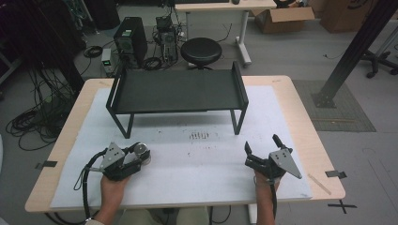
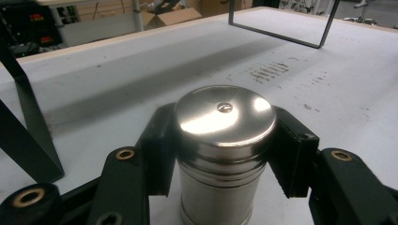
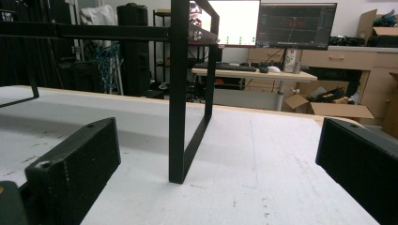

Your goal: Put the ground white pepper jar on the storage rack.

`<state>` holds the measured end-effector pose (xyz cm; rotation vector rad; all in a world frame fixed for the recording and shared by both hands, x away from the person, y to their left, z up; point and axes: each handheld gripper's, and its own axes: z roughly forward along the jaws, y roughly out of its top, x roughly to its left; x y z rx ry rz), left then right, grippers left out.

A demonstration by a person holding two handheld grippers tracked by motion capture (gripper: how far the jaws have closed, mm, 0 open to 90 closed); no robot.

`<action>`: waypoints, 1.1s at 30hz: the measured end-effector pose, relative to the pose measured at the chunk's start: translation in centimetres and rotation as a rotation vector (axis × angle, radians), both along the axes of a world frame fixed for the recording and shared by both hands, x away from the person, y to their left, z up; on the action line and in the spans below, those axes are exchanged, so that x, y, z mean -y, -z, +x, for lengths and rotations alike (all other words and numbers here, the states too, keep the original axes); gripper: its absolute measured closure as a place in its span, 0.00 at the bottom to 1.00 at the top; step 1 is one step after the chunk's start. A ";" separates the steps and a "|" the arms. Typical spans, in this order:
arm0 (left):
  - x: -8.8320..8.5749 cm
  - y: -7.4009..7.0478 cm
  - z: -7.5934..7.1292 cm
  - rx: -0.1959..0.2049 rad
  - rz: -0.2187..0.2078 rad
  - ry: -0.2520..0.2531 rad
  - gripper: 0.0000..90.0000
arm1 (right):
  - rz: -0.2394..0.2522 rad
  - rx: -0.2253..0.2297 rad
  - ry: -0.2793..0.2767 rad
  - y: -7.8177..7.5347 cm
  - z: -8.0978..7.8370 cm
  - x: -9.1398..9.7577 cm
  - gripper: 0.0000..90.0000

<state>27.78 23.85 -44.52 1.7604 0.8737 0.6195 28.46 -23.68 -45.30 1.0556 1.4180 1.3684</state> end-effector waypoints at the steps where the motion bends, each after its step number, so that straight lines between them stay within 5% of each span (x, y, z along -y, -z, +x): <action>1: 0.0 0.0 0.0 0.002 0.002 0.000 0.55 | 0.000 0.000 0.000 0.0 0.0 0.0 0.00; 9: -0.1 0.0 -0.1 0.016 -0.004 0.007 0.55 | 0.004 0.002 -0.001 0.0 0.0 0.0 0.00; 16: -1.0 -0.7 -0.2 0.024 -0.062 -0.006 0.55 | 0.005 0.004 -0.001 0.0 0.0 0.1 0.00; 33: -1.0 -5.7 -0.5 0.089 -0.083 0.009 0.55 | 0.011 0.003 -0.003 0.0 0.0 0.1 0.00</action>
